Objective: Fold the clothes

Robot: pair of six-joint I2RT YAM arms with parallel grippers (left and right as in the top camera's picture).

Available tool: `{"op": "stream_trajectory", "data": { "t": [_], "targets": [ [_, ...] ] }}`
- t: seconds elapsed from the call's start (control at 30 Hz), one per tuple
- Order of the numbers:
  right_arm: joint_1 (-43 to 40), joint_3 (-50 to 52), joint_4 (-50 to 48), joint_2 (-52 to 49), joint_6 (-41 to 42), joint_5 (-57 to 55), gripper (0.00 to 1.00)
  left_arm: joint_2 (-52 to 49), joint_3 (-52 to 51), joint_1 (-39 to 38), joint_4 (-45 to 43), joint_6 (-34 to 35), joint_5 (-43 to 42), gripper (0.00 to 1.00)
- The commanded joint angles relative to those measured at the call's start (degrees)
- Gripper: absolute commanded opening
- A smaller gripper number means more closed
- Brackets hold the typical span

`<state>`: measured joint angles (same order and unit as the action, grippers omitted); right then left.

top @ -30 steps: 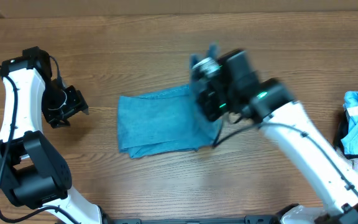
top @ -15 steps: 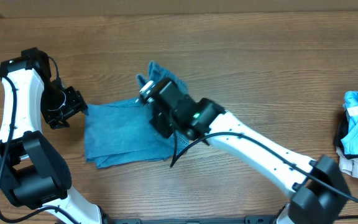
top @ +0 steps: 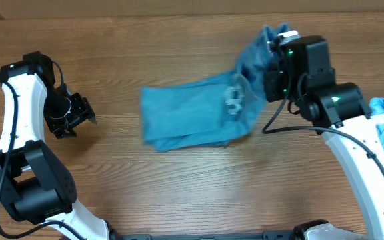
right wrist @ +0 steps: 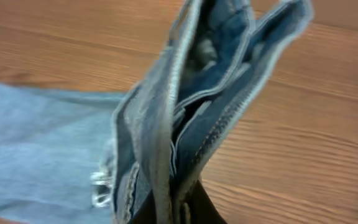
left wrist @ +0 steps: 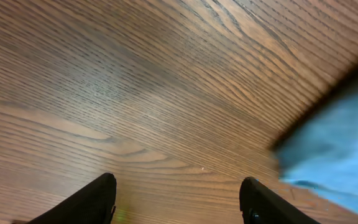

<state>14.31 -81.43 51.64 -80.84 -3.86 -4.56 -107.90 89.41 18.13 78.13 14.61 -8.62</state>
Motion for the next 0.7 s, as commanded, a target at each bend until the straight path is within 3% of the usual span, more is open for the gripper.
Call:
{"op": "stream_trajectory", "data": {
  "t": [0.0,0.2,0.37,0.53,0.67],
  "targets": [
    [-0.35,-2.10,-1.18,1.99,-5.84,-0.09,0.04,0.87,0.76,0.24,0.04,-0.90,-0.15,0.68],
    [11.43,-2.62,-4.26,1.22,-12.61,7.93,0.04,0.87,0.76,0.22,-0.39,-0.90,0.17,0.74],
    [25.83,-2.54,-8.24,-13.75,-11.28,8.57,0.04,0.87,0.76,0.13,-0.28,-0.94,0.02,0.75],
    [31.74,-2.54,-14.62,-26.88,-9.42,11.80,0.04,0.87,0.76,0.11,0.00,-1.33,0.00,0.74],
    [33.38,-2.54,-19.19,-30.40,-9.42,12.44,0.04,0.87,0.74,-0.42,0.09,-1.33,0.00,0.74]
  ]
}}
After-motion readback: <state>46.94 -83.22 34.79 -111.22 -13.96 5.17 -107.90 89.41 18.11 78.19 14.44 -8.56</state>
